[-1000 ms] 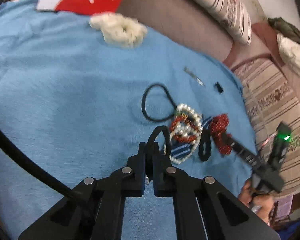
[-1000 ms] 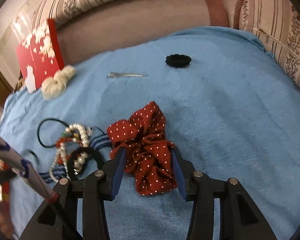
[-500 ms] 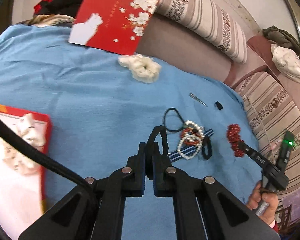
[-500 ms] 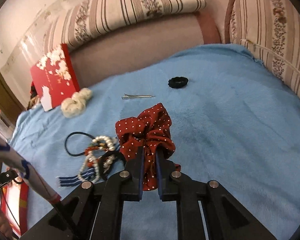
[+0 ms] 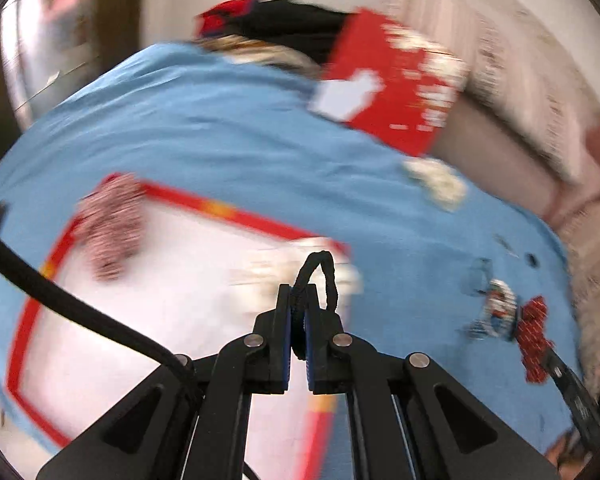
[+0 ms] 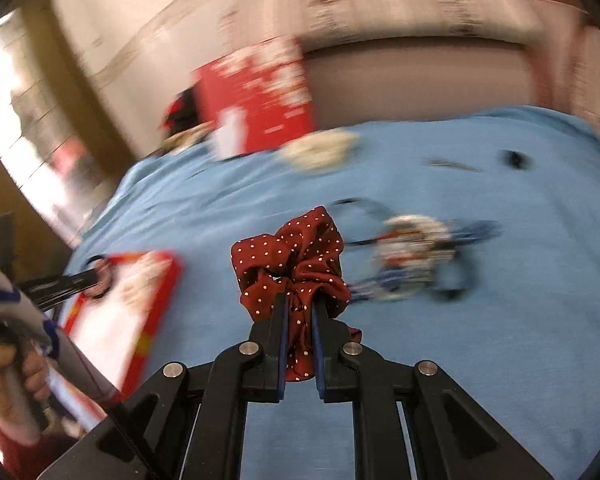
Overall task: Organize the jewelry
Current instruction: 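Grasp the red polka-dot scrunchie with the right tool while the left grasps a black hair tie, then lower both held items into the red tray and open both tools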
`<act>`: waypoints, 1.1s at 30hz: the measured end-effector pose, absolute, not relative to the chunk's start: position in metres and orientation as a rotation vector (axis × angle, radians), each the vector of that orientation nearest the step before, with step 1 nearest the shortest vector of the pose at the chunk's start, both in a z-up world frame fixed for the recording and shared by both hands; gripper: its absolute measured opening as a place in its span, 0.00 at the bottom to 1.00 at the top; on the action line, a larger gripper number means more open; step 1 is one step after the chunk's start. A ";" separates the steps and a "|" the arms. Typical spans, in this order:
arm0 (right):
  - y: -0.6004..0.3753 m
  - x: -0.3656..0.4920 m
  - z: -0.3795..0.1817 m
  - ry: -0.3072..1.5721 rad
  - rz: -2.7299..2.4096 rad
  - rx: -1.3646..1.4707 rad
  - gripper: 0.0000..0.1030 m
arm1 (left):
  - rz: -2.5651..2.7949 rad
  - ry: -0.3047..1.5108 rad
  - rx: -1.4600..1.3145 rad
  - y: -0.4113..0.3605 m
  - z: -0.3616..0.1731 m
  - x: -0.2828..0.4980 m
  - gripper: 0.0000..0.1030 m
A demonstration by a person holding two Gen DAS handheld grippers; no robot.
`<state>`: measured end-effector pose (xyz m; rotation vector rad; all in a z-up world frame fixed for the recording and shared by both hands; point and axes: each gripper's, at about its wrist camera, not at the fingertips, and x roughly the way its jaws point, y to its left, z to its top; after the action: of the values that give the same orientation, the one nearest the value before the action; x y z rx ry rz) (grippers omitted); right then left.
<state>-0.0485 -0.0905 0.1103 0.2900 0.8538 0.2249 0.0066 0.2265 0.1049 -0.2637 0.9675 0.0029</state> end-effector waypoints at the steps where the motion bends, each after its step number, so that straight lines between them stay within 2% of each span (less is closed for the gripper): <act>1: -0.067 -0.045 0.111 0.867 0.272 0.276 0.11 | 0.037 0.982 -0.272 0.241 0.099 0.007 0.05; 11: 0.114 -0.018 0.084 0.999 0.570 0.165 0.11 | 0.249 1.056 -0.362 0.335 0.071 0.006 0.05; 25: 0.185 0.035 0.054 1.073 0.556 0.127 0.11 | 0.340 1.074 -0.486 0.383 0.058 0.000 0.05; 27: 0.191 0.038 0.052 1.081 0.560 0.113 0.11 | 0.333 1.053 -0.511 0.385 0.062 -0.002 0.08; 29: 0.195 0.040 0.050 1.090 0.574 0.111 0.11 | 0.323 1.016 -0.531 0.386 0.070 -0.005 0.17; 31: 0.198 0.041 0.050 1.099 0.594 0.116 0.17 | 0.323 0.973 -0.538 0.387 0.078 -0.009 0.19; 33: 0.196 0.042 0.052 1.090 0.598 0.132 0.18 | 0.324 0.940 -0.544 0.388 0.085 -0.012 0.21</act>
<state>0.0421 0.1960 0.0520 0.1315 1.0904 0.5976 -0.0118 0.3875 0.0852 -0.5438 0.9395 0.3244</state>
